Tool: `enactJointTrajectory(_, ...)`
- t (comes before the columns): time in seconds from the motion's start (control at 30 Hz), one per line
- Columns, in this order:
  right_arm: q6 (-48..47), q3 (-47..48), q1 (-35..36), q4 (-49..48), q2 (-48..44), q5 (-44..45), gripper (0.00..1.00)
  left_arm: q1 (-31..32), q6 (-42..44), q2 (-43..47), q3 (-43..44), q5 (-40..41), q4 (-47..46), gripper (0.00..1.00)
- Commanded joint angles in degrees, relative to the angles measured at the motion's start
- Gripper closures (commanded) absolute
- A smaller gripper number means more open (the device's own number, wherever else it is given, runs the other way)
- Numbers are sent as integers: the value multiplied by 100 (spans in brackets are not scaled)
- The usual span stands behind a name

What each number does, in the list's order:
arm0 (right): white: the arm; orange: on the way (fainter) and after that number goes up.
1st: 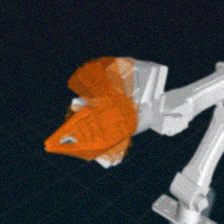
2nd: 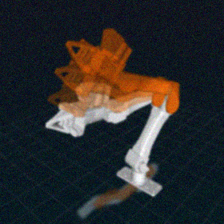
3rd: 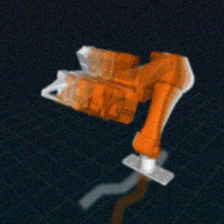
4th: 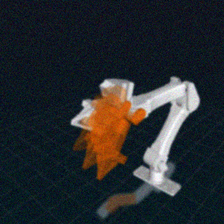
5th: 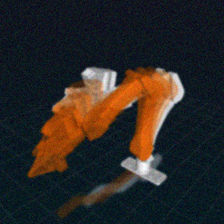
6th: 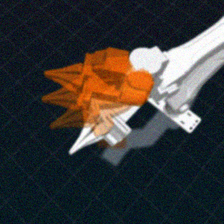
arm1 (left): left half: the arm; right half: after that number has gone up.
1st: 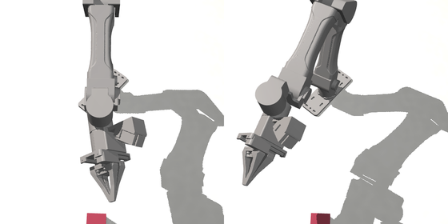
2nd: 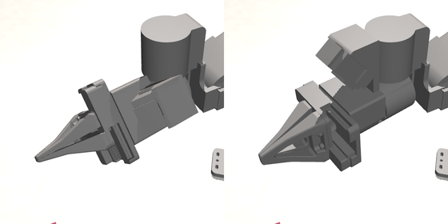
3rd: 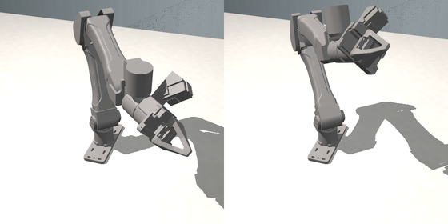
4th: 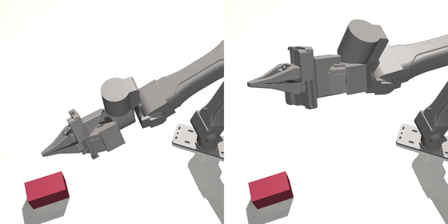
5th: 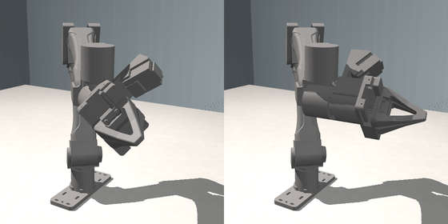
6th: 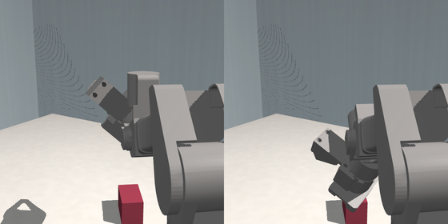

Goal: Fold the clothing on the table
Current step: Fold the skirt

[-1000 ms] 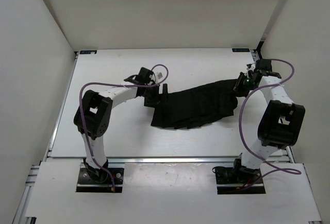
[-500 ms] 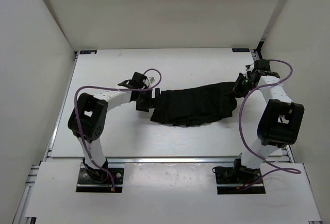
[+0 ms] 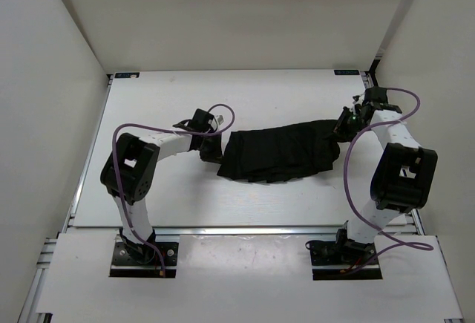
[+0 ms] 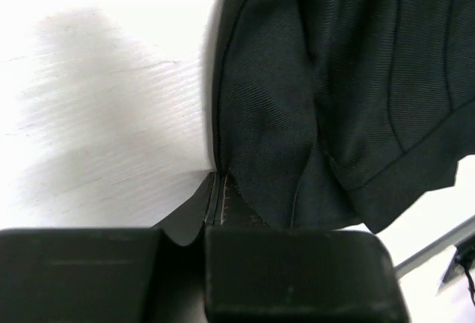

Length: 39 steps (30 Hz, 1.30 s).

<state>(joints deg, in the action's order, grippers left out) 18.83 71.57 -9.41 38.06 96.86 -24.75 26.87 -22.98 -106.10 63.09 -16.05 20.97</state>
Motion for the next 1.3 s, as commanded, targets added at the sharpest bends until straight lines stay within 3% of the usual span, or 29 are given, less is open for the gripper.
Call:
enactJointTrajectory(0.0, 85, 6, -61, 35, -246, -135, 100, -94, -74, -50, -191, -108, -172, 100)
enactJointTrajectory(0.2, 24, 418, 141, 201, -431, -433, 100, -7, -57, 11, -271, -179, -172, 100)
enactJointTrajectory(0.37, 331, 1034, 904, 246, -431, -750, 100, 37, -189, 90, -297, -284, -295, 100)
enactJointTrajectory(0.6, 946, 1957, 2292, -167, 595, -1268, 100, -15, -268, 99, -288, -390, -400, 100)
enactJointTrajectory(0.83, 1289, 2300, 2997, -607, 1563, -1857, 100, -103, -268, 169, -341, -442, -401, 100)
enactJointTrajectory(0.93, 1867, 1880, 3103, -1501, 1854, -2690, 91, -138, -268, 256, -411, -451, -454, 100)
enactJointTrajectory(0.97, 2053, 1756, 3120, -2130, 1924, -3110, 89, -156, -268, 266, -446, -451, -428, 100)
enactJointTrajectory(1.0, 2524, 1494, 3138, -2893, 1959, -3550, 81, -165, -251, 274, -473, -477, -462, 100)
enactJointTrajectory(1.13, 4440, 554, 3164, -5793, 1969, -4405, 26, -296, -146, 336, -570, -443, -401, 100)
enactJointTrajectory(1.2, 5135, 289, 3077, -6788, 1802, -4538, 22, -419, -136, 414, -587, -442, -383, 100)
enactJointTrajectory(1.27, 5543, 59, 2902, -7321, 1636, -4477, 27, -516, -119, 468, -552, -512, -322, 100)
